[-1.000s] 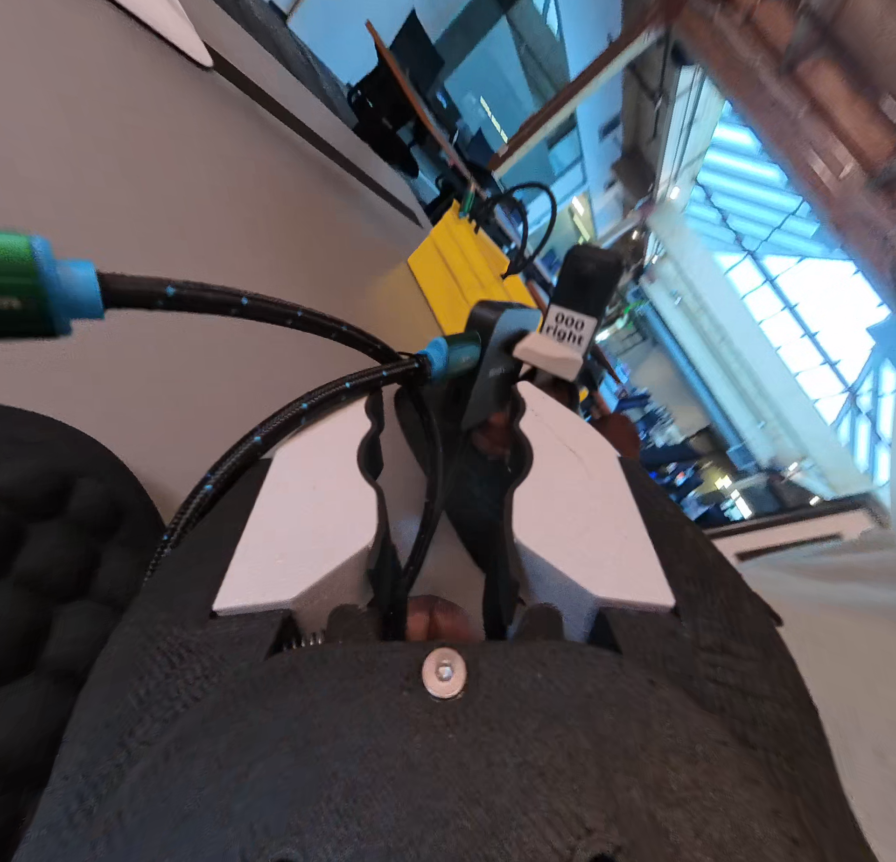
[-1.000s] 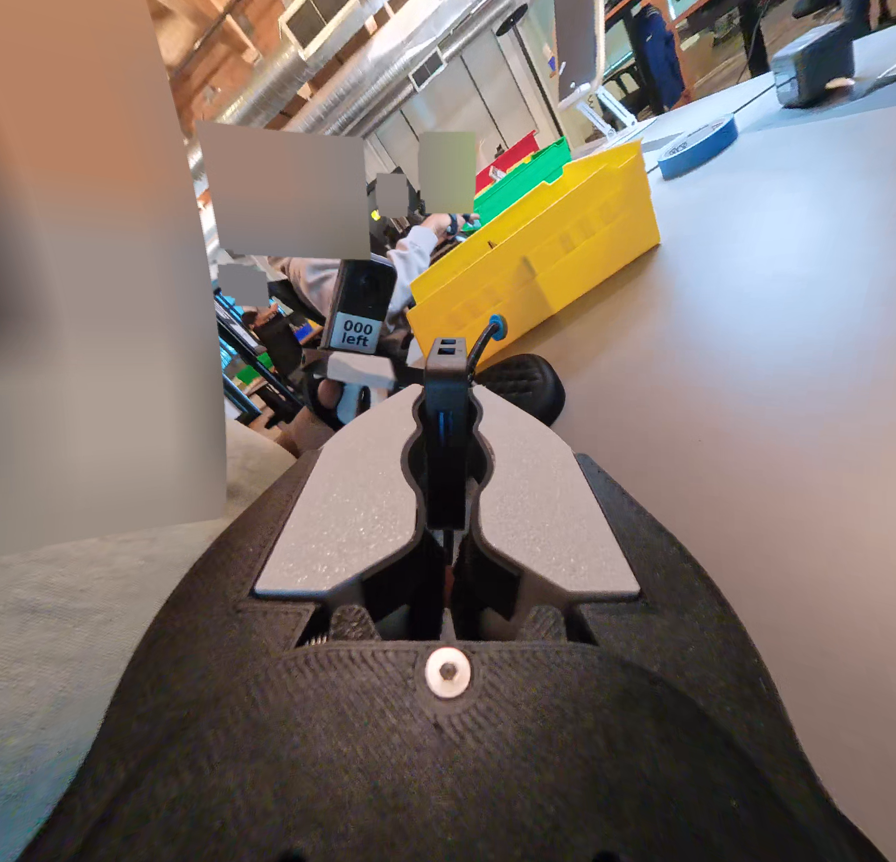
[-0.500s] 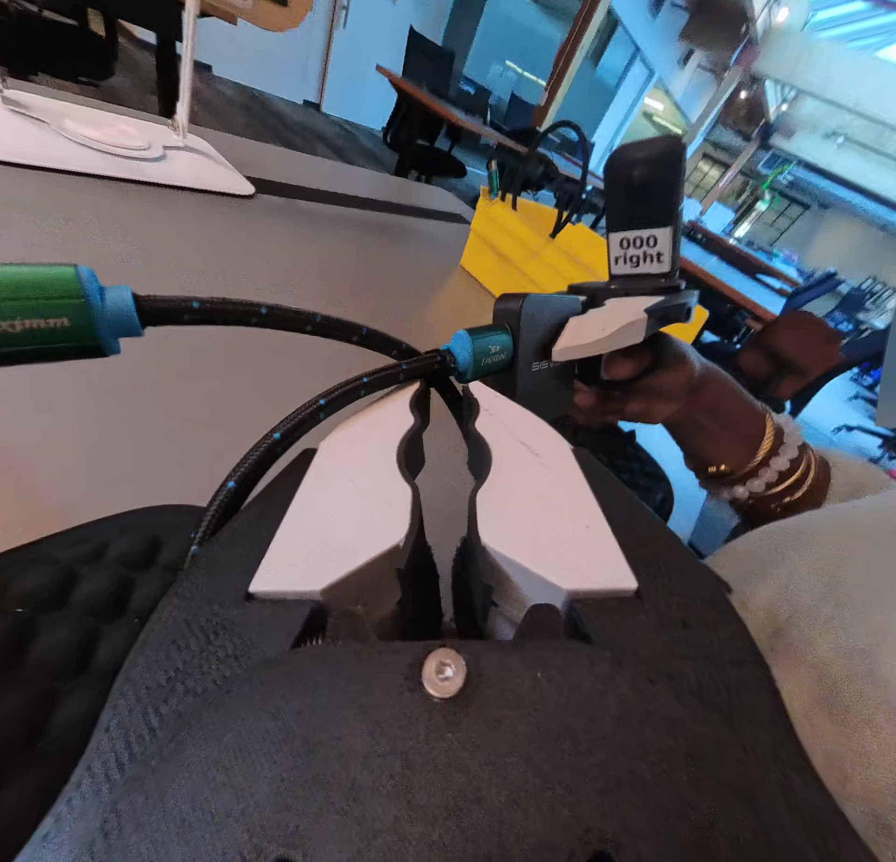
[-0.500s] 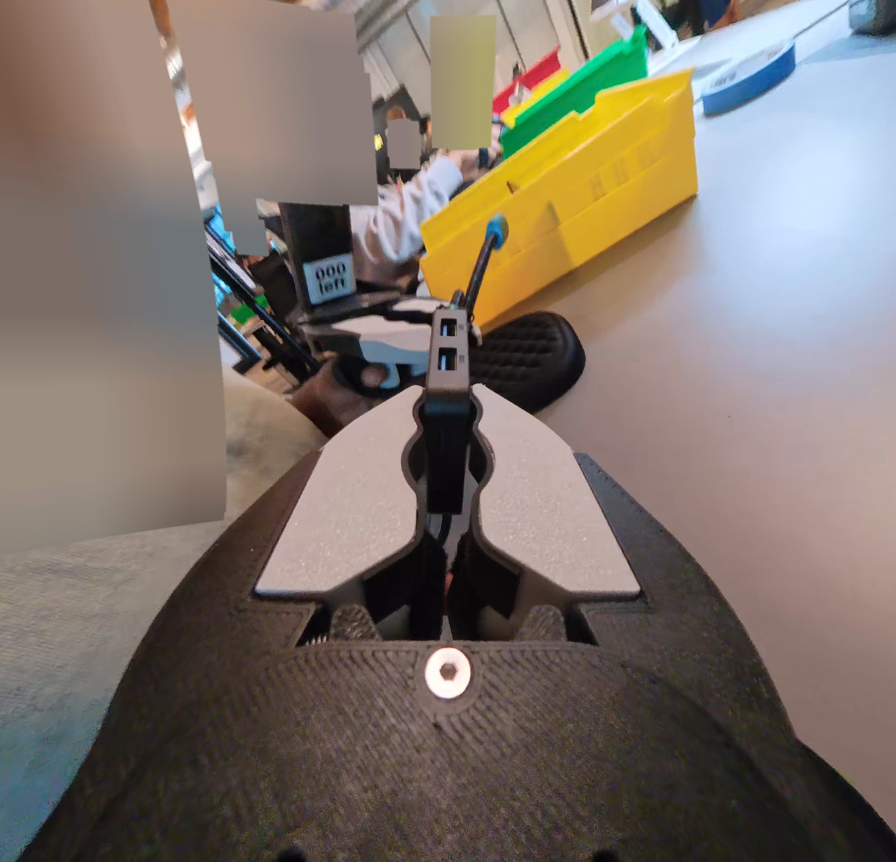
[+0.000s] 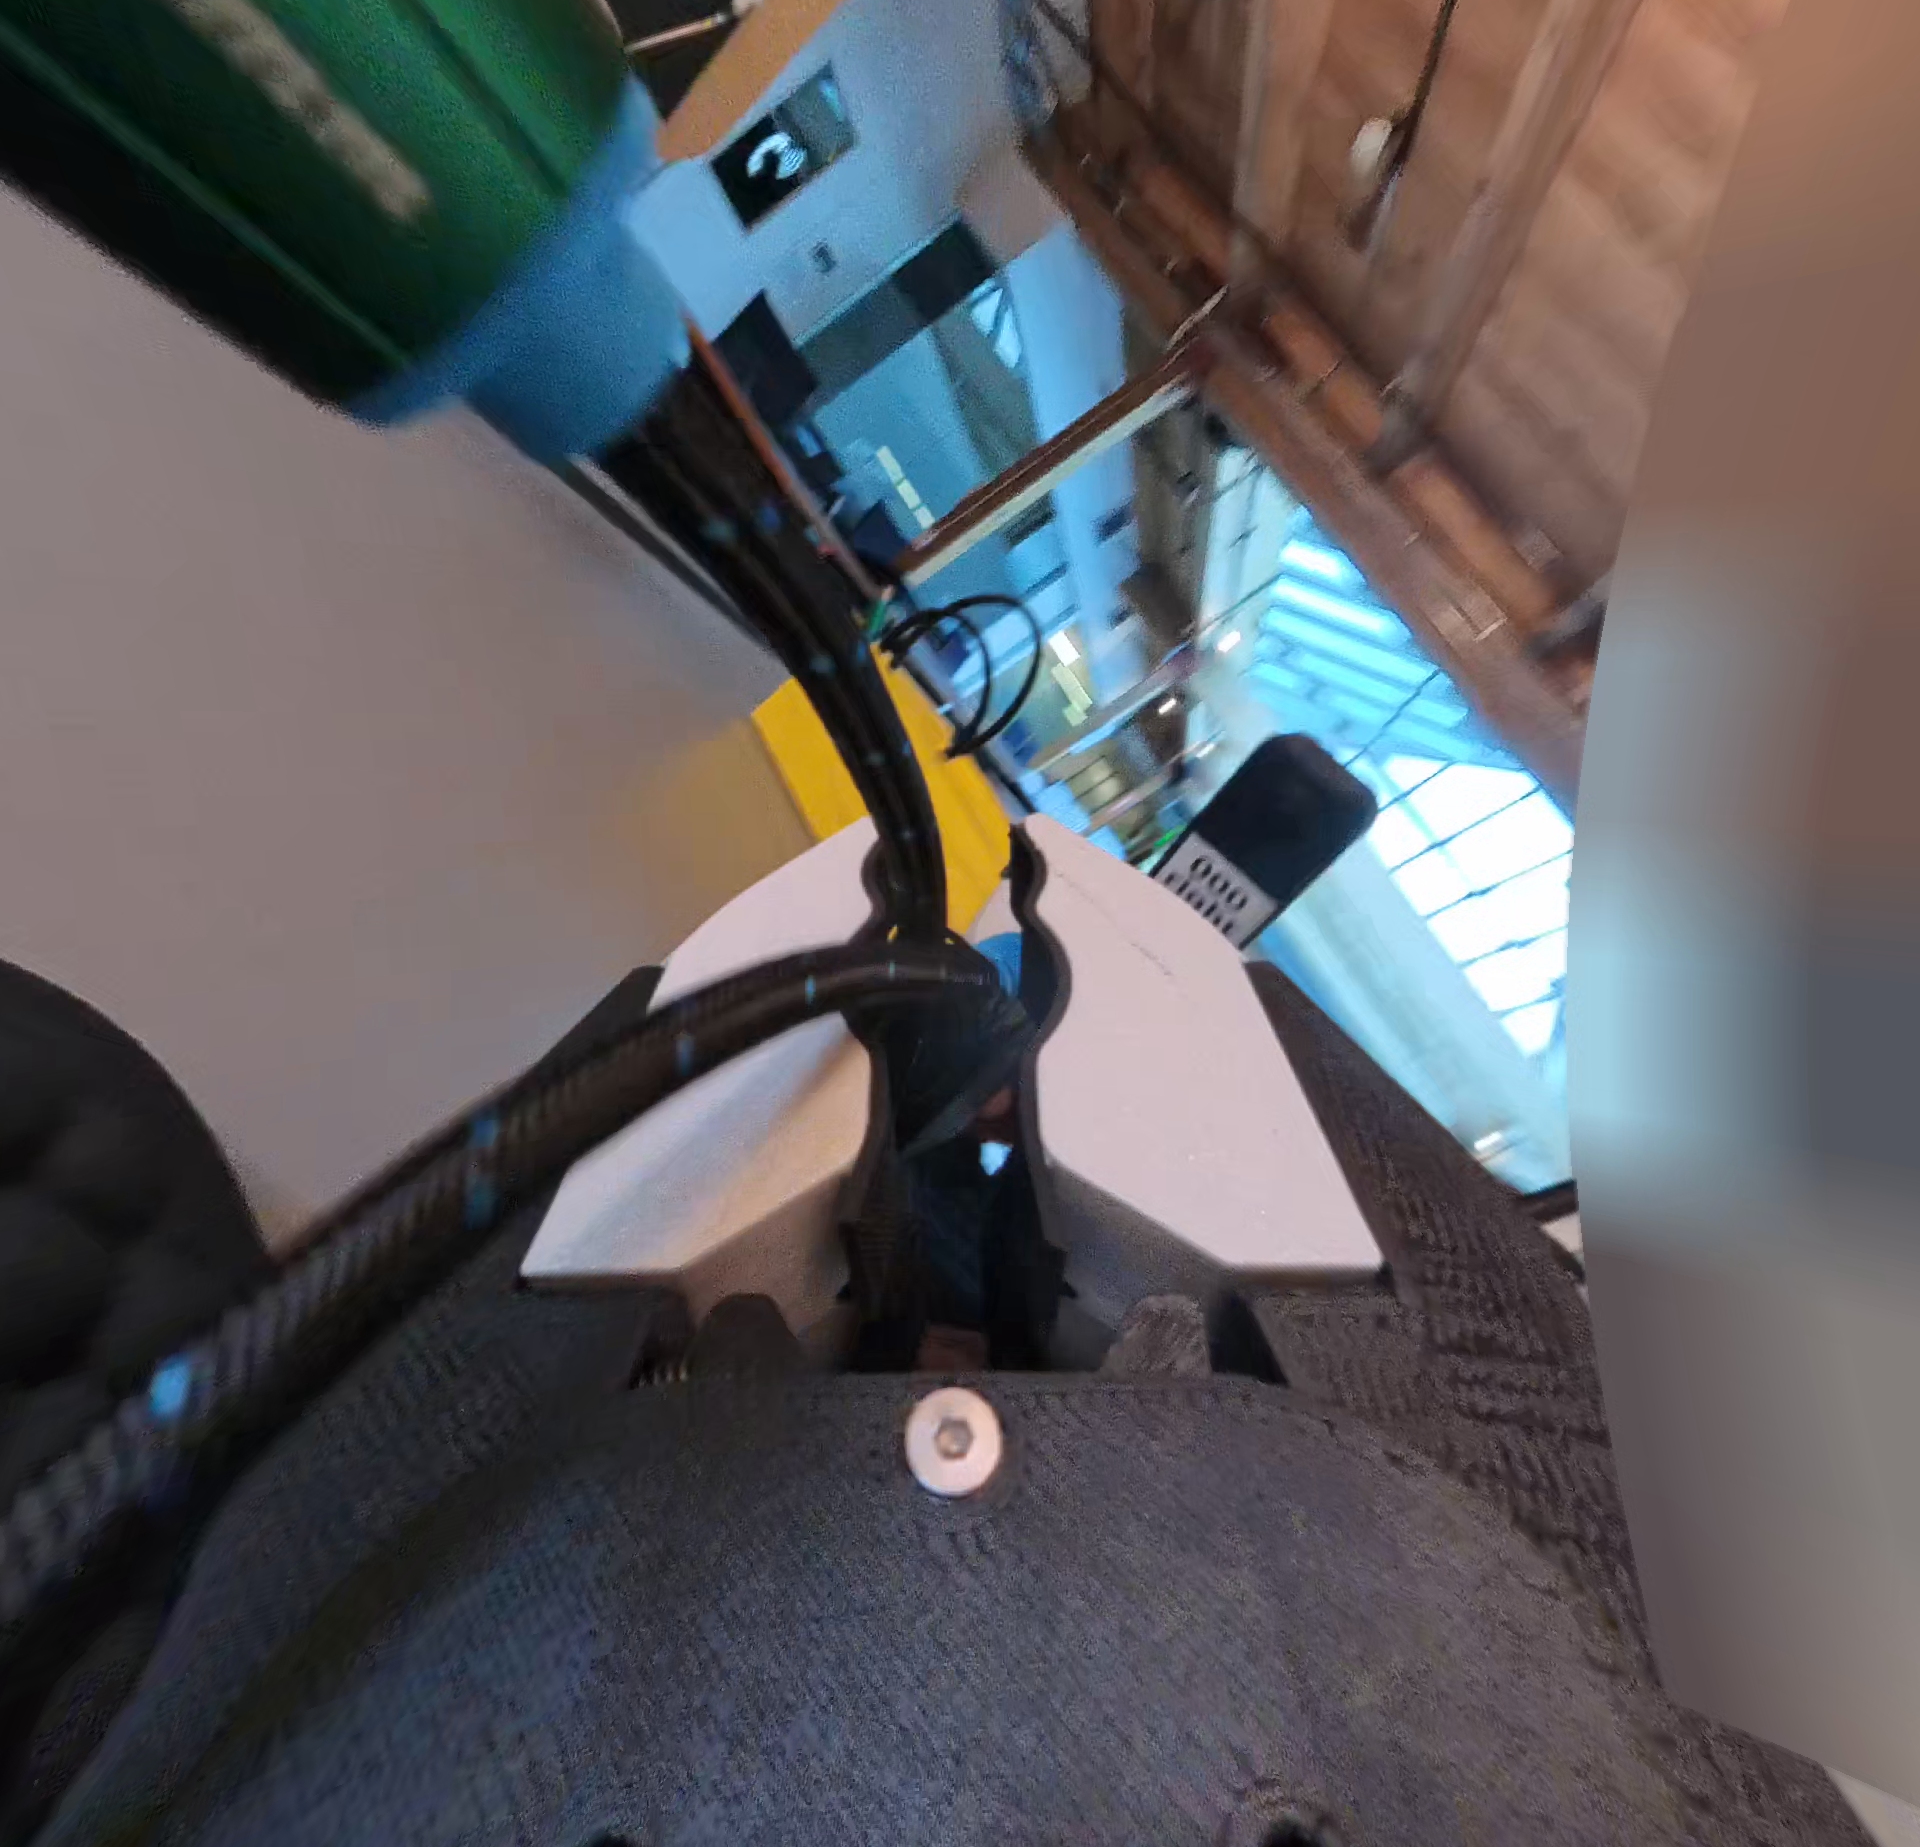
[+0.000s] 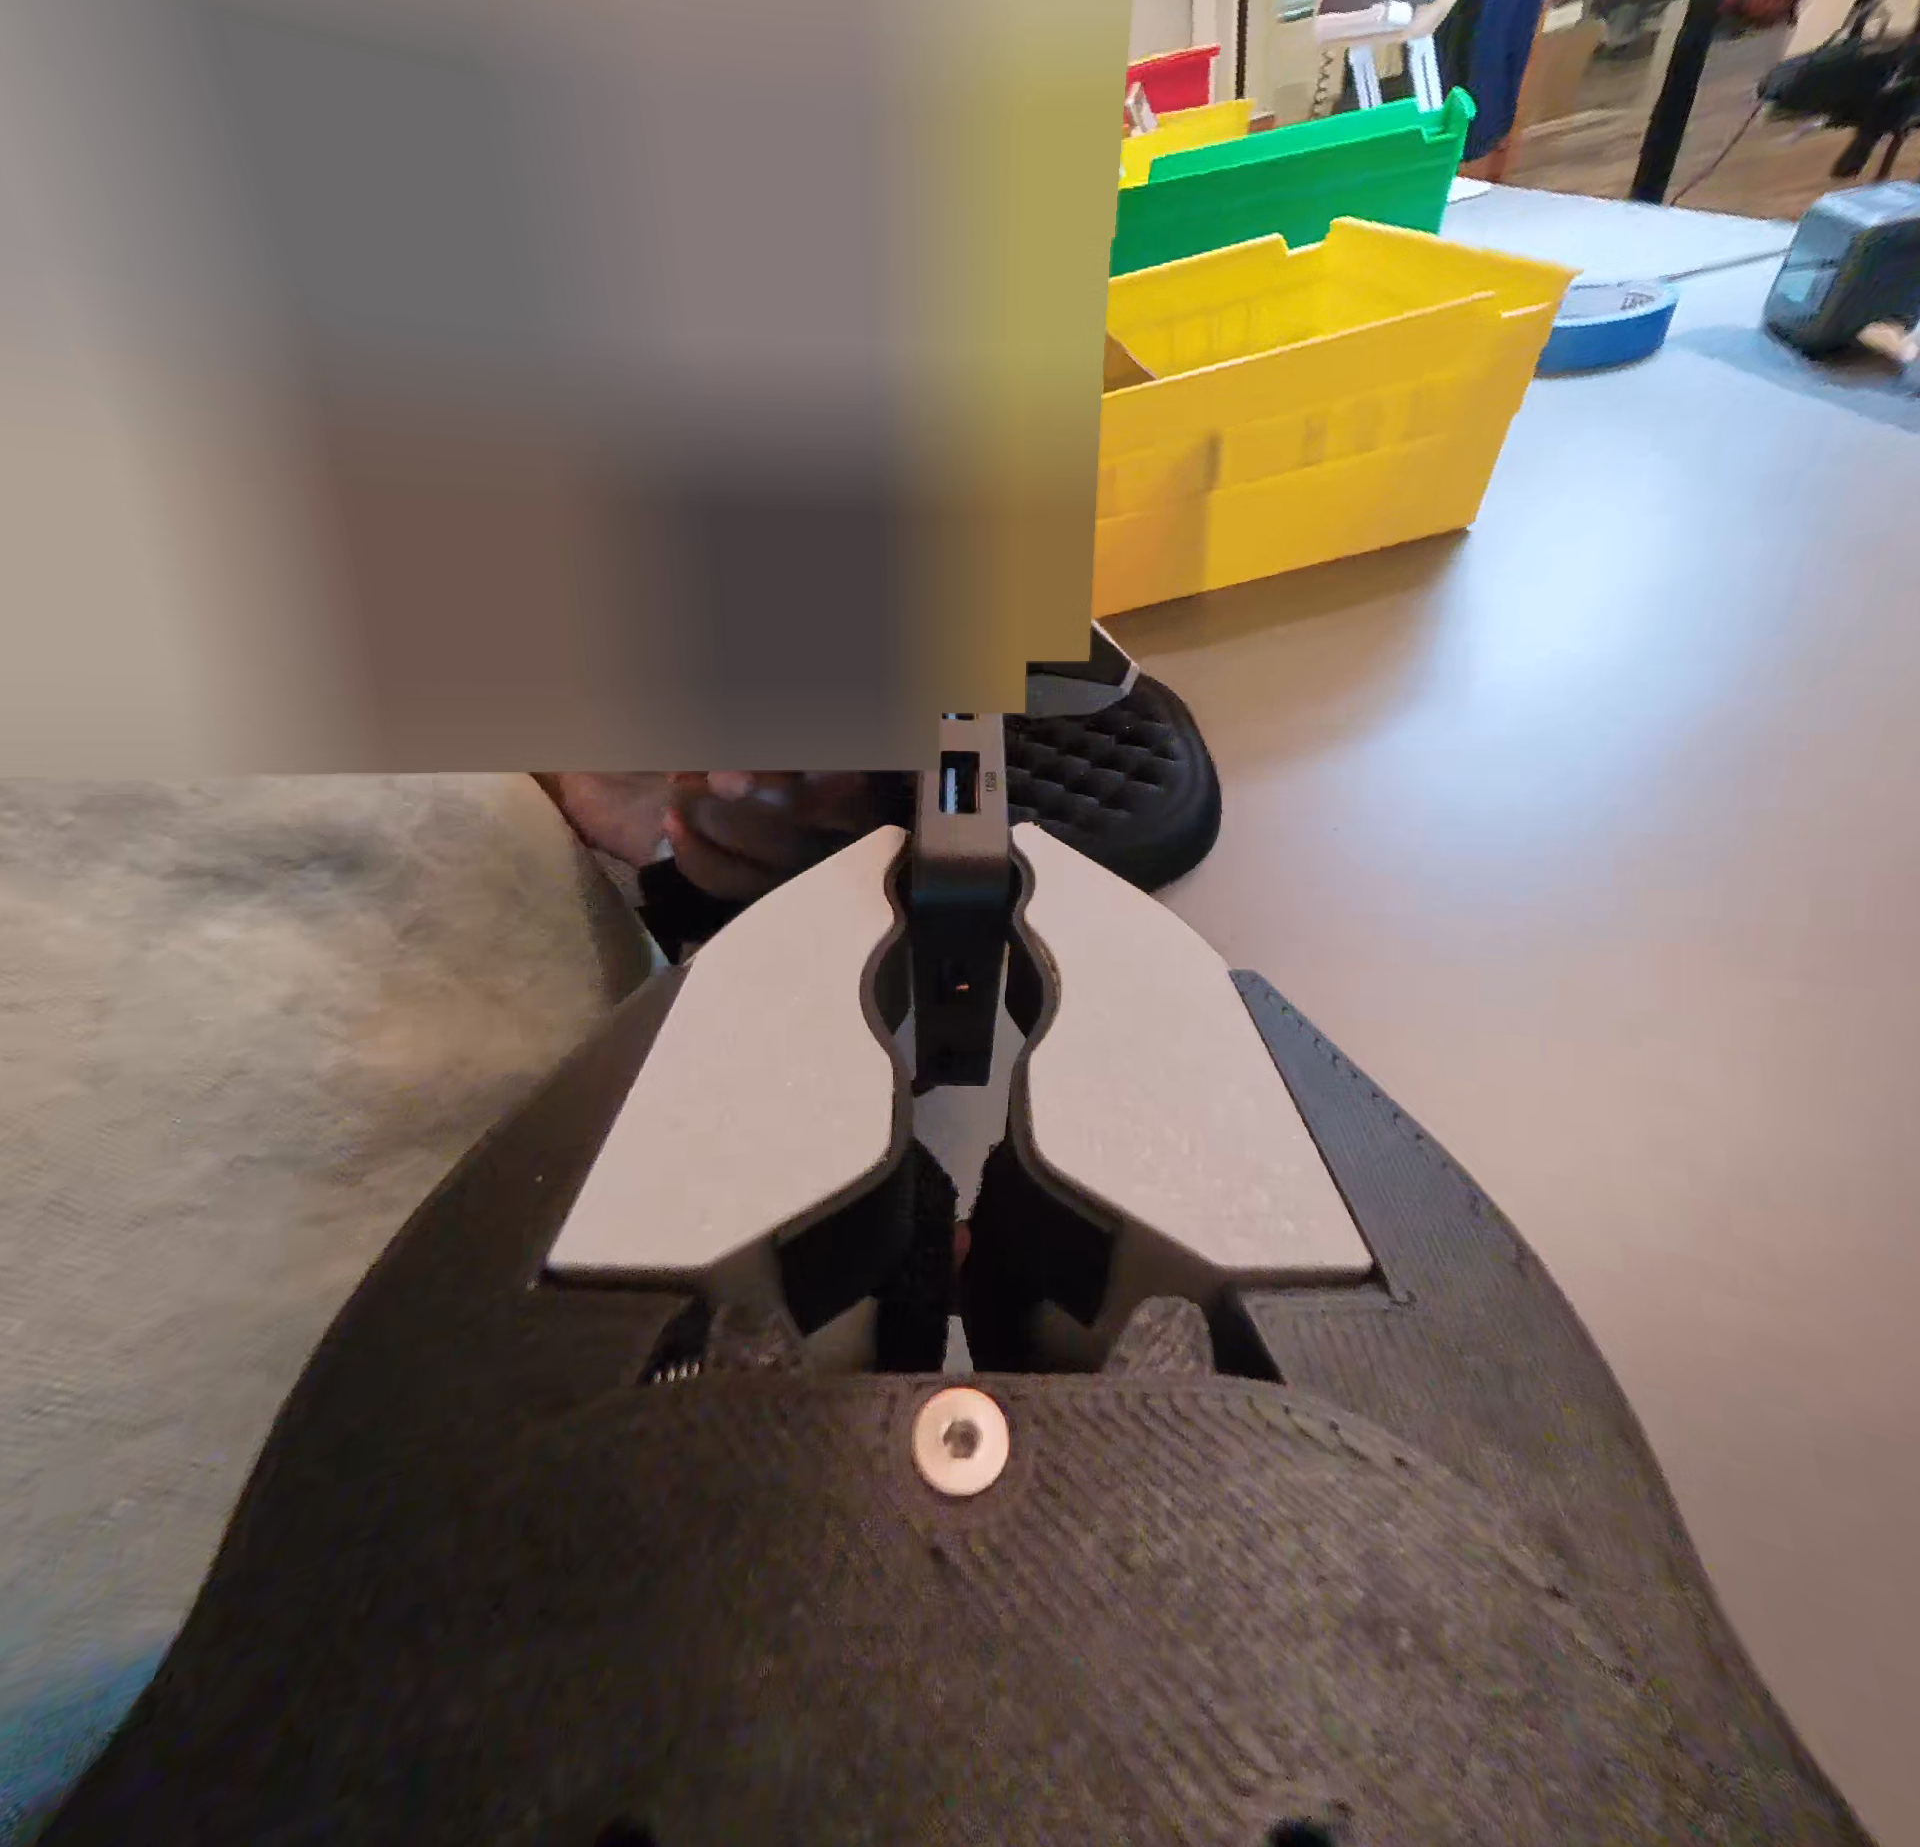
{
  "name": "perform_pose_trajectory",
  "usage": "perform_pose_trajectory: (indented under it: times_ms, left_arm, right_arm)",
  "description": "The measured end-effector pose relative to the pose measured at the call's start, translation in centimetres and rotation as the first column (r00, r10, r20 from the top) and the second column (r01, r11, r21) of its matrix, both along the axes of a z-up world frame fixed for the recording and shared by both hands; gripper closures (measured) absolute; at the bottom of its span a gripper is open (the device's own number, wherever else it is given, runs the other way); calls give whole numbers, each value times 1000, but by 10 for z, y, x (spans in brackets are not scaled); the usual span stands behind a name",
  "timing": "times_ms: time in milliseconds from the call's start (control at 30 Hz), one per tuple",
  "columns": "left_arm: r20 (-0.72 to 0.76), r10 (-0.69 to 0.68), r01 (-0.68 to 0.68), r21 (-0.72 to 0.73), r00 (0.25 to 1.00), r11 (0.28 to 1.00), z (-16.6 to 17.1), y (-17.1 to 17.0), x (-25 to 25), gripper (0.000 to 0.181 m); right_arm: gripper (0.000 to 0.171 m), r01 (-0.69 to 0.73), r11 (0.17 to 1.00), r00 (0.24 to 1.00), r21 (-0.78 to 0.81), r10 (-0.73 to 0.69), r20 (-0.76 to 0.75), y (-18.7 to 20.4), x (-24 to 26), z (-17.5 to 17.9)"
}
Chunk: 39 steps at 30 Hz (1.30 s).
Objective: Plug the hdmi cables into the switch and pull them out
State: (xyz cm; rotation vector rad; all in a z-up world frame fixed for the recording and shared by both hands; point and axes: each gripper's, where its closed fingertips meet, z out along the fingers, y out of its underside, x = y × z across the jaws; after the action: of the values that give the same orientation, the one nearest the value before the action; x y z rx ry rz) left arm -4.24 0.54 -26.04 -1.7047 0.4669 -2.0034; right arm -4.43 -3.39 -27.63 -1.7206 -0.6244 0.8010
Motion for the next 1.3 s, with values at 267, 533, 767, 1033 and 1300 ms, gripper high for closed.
perform_pose_trajectory:
  times_ms: [267, 533, 767, 1033, 1300]
  left_arm:
    - [-153, 30, 8, 246, 988, 969, 0, -1, 1, 163]
    - [-243, -4, 93, 354, 970, 931, -9, -2, 1, 164]
    - [-163, -42, 93, 321, 986, 943, 13, 4, 0, 144]
    - [-96, -181, 205, 434, 979, 877, 47, -31, -15, 96]
    - [37, -100, 57, 613, 994, 788, 66, -32, -29, 114]
  right_arm:
    - [158, -64, 991, 995, -117, 54, -85, -3, -8, -11]
    - [158, -91, 979, 995, -181, 81, -63, -2, -8, -17]
    - [157, -91, 986, 956, -137, 48, -290, 11, -10, 3]
    - [157, 165, 986, 856, 25, -131, -499, 21, 48, 54]
    - [157, 524, 771, 828, 361, -362, -428, -27, 128, 147]
